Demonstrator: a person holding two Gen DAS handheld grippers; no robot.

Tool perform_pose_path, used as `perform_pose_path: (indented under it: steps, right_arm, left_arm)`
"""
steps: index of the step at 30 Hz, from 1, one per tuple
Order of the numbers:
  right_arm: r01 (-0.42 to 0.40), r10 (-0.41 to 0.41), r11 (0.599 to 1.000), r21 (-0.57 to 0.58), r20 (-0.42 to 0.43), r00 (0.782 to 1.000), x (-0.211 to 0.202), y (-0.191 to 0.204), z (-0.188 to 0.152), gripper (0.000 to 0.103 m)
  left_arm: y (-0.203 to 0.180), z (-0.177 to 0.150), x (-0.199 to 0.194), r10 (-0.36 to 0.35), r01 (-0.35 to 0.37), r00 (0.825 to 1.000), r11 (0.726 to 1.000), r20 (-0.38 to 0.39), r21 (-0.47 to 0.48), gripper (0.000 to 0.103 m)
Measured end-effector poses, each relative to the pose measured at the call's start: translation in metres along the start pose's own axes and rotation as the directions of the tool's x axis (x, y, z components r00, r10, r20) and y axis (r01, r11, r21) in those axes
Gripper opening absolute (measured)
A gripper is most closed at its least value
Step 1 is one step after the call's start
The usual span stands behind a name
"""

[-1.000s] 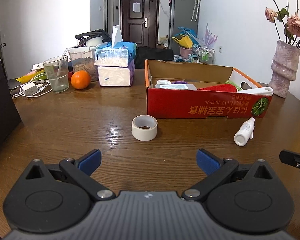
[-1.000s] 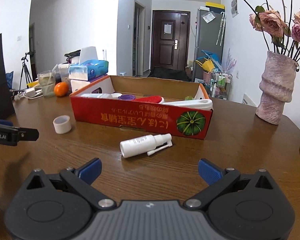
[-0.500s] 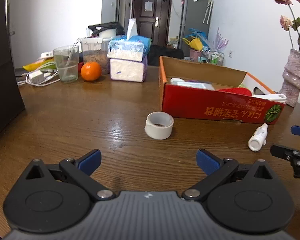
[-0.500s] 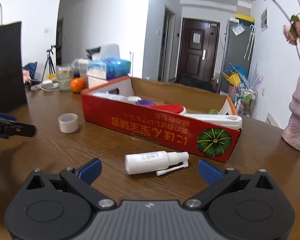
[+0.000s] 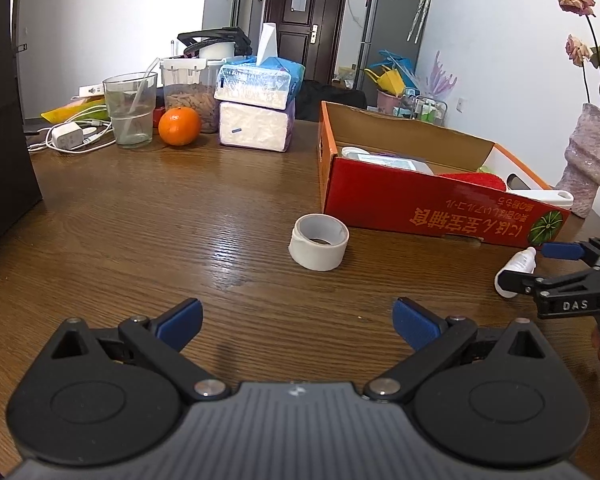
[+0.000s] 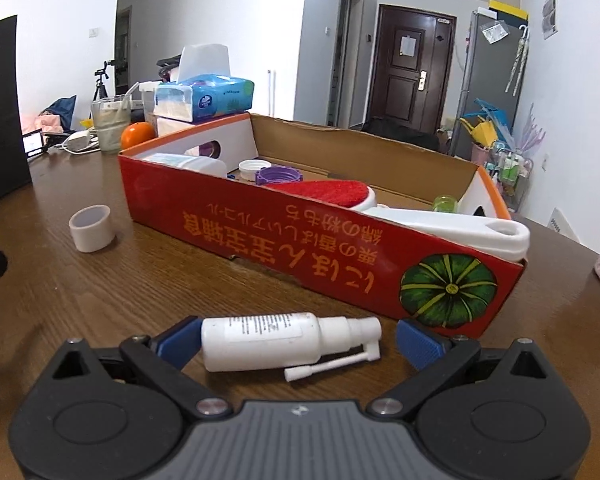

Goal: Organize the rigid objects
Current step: 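Close the right tool on the white nasal spray while the left tool grasps the white tape roll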

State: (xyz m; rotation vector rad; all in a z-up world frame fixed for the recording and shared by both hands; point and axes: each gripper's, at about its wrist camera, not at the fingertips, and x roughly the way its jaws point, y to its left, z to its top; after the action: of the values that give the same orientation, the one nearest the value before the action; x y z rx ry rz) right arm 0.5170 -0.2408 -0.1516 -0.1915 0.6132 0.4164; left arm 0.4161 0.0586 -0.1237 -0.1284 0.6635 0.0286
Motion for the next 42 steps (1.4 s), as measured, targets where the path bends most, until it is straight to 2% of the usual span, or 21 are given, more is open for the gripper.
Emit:
perform_pose_path:
  steps: [6,8,13,18,26,31,38,42]
  right_arm:
    - [-0.021,0.021,1.000,0.004,-0.021,1.000,0.015,-0.005,0.003,0.102]
    - [-0.032,0.032,0.999,0.001,-0.022,0.999,0.016,-0.005,0.004,0.098]
    - [-0.008,0.008,1.000,0.023,-0.022,1.000,0.016,-0.001,0.004,0.097]
    - [0.005,-0.008,0.996,0.087,0.037,0.999,-0.007,-0.001,-0.005,0.097]
    - [0.054,-0.067,0.993,0.103,0.133,0.989,-0.064,-0.005,-0.003,0.097]
    - [0.091,-0.107,0.989,0.115,0.140,0.984,-0.080,-0.014,-0.004,0.097]
    - [0.093,-0.116,0.980,0.174,0.127,0.985,-0.077,-0.030,-0.014,0.097]
    - [0.096,-0.124,0.973,0.208,0.124,0.984,-0.073,-0.036,-0.020,0.097]
  left_arm:
    - [0.001,0.000,0.001,-0.006,0.006,1.000,1.000,-0.003,-0.007,0.103]
    - [0.002,0.000,0.002,-0.007,0.006,1.000,1.000,-0.005,-0.011,0.103]
    - [0.007,0.001,0.006,0.000,0.000,1.000,1.000,-0.012,-0.029,0.103]
    - [0.010,0.002,0.008,0.013,-0.013,1.000,0.999,-0.006,-0.041,0.103]
    - [-0.009,0.015,0.022,0.061,-0.062,0.998,0.998,-0.027,-0.032,0.103]
    - [-0.024,0.028,0.043,0.103,-0.105,0.993,0.993,-0.049,-0.044,0.103]
    - [-0.041,0.039,0.071,0.166,-0.167,0.984,0.986,-0.058,-0.010,0.103]
    - [-0.038,0.041,0.083,0.167,-0.169,0.985,0.985,-0.043,-0.032,0.103]
